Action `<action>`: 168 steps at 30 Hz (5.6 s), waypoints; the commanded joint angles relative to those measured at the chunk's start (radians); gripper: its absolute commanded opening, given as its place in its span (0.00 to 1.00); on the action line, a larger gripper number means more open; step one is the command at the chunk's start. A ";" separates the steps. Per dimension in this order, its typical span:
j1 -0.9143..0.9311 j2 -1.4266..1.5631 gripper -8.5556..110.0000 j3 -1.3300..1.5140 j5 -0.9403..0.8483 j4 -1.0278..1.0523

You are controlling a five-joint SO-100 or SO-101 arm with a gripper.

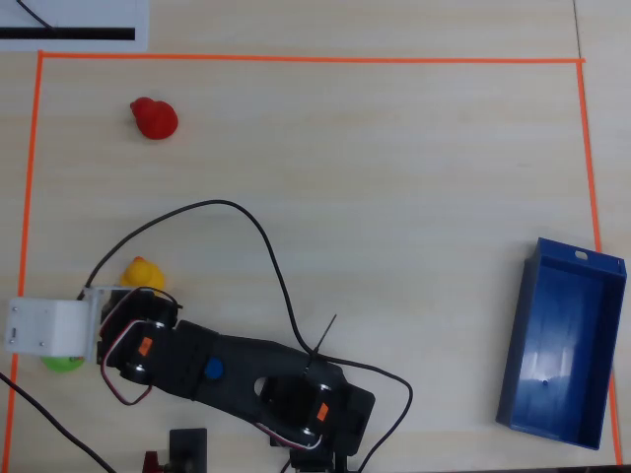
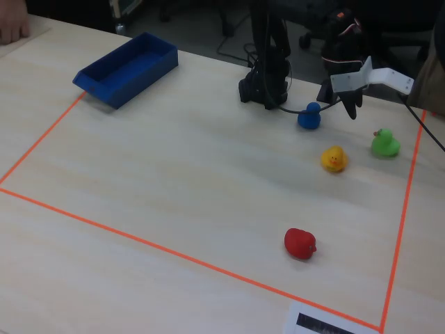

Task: Grasp green duck and put it into box.

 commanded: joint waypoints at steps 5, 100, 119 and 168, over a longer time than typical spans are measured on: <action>-0.034 -0.169 0.35 -0.046 0.017 -0.178; -0.098 -0.580 0.07 -0.242 0.229 -0.391; 0.291 -0.071 0.07 -0.439 0.195 -0.138; 2.471 -0.098 0.07 -0.598 0.232 -0.043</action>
